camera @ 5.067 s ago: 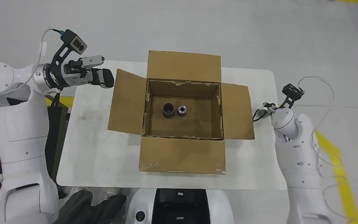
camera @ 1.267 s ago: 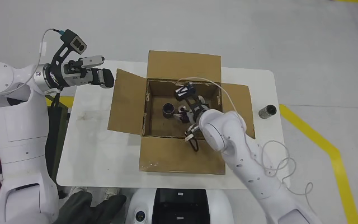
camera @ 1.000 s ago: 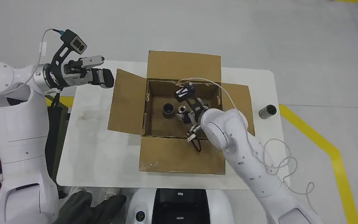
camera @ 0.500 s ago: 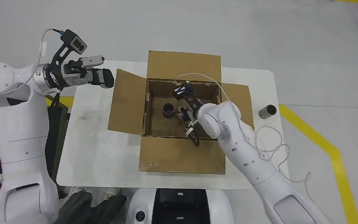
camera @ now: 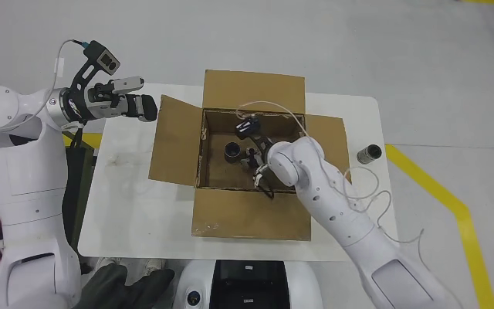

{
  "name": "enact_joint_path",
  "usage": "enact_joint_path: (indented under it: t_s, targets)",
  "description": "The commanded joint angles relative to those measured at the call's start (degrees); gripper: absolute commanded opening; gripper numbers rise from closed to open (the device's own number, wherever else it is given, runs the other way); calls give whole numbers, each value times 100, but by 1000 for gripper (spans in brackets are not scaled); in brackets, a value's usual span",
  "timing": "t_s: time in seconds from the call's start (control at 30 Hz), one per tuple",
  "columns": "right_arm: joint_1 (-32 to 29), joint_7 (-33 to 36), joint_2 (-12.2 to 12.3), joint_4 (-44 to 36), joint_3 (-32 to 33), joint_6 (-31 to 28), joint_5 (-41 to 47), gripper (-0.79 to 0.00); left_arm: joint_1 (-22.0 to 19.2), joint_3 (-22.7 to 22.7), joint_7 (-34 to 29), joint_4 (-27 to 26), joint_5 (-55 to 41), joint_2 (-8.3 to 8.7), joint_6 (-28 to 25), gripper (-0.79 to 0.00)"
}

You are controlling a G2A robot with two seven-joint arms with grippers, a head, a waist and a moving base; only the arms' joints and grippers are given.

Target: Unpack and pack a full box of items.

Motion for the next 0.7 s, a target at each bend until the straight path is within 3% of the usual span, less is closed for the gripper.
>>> enact_joint_path:
  t_s: [0.0, 0.67]
  targets:
    - [23, -16, -11, 68, -19, -13, -5, -123, 0, 0, 0, 0, 0, 0, 0, 0]
    - [351, -450, -158, 781, -164, -291, 98, -114, 0, 0, 0, 0, 0, 0, 0, 0]
